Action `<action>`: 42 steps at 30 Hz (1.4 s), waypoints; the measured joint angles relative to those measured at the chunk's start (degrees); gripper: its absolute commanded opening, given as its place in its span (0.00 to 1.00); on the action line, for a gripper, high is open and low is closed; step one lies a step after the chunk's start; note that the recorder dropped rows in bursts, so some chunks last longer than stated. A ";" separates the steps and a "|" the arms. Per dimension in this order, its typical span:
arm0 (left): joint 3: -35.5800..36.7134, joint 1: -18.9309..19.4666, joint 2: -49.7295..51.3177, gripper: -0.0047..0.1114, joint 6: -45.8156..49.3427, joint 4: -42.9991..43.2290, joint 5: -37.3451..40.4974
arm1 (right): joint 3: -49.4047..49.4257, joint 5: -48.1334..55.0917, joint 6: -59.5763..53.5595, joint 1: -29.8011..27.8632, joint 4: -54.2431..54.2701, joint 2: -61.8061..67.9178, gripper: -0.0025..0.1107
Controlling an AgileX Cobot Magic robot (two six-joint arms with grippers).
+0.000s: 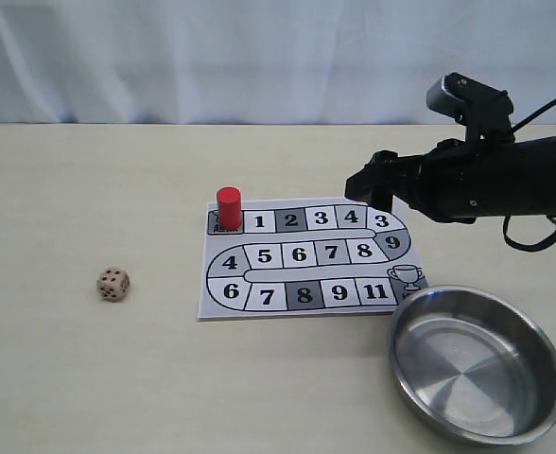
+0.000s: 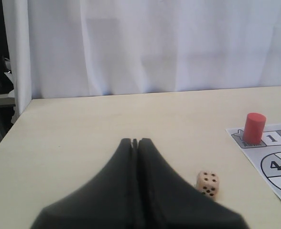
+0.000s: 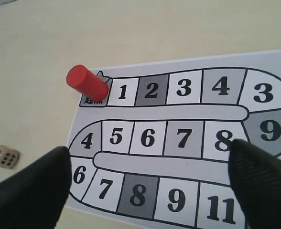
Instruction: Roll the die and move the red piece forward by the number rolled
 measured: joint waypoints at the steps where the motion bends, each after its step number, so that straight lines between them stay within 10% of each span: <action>1: 0.00 0.00 0.00 0.04 0.00 0.00 0.00 | 0.00 0.00 0.00 0.00 0.00 0.00 0.76; 14: 0.00 0.00 0.00 0.04 0.00 0.00 0.00 | 0.00 0.42 0.11 0.00 -6.44 0.00 0.74; 34: 0.00 0.00 0.00 0.04 0.00 0.00 0.00 | -7.86 10.89 -5.03 5.48 -7.50 0.39 0.08; 42: 0.00 0.00 0.00 0.04 0.00 0.00 0.00 | -14.20 8.91 -7.09 16.01 -7.88 6.14 0.06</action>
